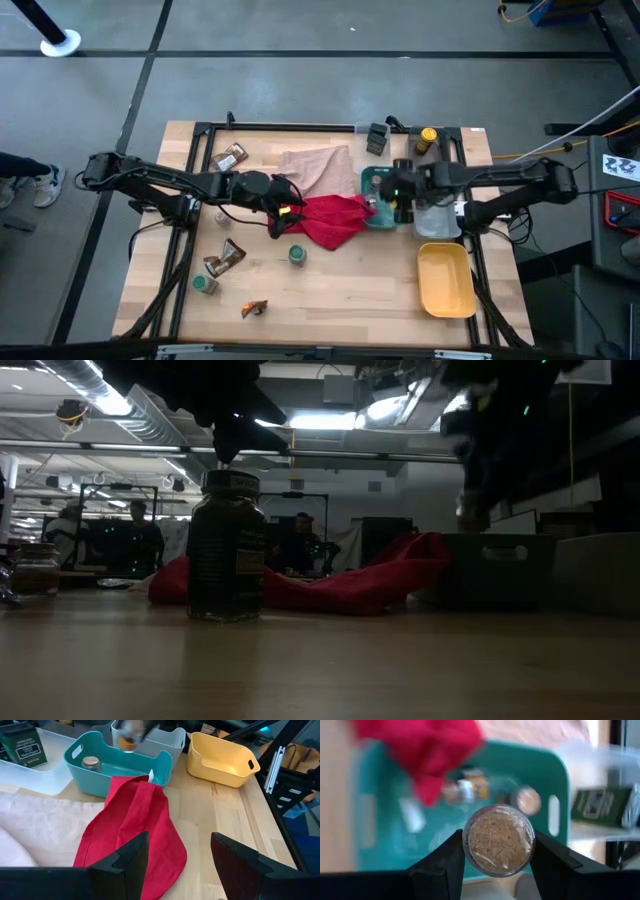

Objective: Sort spices by type
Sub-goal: Put the bottom transparent seasoning bottle into the blue bin

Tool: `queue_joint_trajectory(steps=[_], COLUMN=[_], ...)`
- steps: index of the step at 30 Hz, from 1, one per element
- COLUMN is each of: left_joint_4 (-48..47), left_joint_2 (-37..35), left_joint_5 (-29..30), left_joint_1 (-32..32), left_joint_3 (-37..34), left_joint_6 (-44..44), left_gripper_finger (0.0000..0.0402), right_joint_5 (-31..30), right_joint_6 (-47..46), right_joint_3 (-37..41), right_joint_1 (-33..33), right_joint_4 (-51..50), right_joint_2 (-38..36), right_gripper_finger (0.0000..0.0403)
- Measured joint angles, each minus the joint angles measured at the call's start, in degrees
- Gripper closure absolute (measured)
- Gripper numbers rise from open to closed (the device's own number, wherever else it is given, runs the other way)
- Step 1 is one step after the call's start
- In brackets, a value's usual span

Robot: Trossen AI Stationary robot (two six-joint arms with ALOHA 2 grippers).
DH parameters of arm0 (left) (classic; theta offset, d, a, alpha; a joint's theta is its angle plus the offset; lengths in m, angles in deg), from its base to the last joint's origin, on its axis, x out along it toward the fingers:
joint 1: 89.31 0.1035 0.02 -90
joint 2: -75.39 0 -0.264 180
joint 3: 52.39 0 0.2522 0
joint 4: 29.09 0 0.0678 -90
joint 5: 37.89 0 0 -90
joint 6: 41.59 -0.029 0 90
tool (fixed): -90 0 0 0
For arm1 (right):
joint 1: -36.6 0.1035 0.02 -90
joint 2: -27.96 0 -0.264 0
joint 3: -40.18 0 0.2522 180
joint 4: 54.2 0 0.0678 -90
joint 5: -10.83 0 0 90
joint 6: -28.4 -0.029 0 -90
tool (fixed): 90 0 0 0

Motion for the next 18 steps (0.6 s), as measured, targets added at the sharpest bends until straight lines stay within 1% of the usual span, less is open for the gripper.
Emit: queue_joint_trajectory(steps=[5,9,12,18], left_joint_4=[-0.02,-0.04,-0.04,-0.07], left_joint_2=[0.00,0.00,0.00,0.00], left_joint_5=[-0.01,0.00,-0.01,-0.01], left_joint_1=[0.00,0.00,0.00,0.00], left_joint_3=[0.00,0.00,0.00,0.00], left_joint_6=[0.03,0.03,0.03,-0.13], left_gripper_finger=[0.0205,0.0205,0.0205,0.0205], right_joint_5=[6.09,9.62,11.71,12.36], right_joint_6=[1.07,1.11,1.11,1.12], right_joint_3=[5.23,7.92,8.69,10.65], right_joint_1=[-9.69,-14.46,-15.97,-16.10], right_joint_4=[8.43,12.49,12.50,12.71], right_joint_2=[0.21,0.33,0.33,0.33], right_gripper_finger=[0.0225,0.0225,0.0225,0.0225])
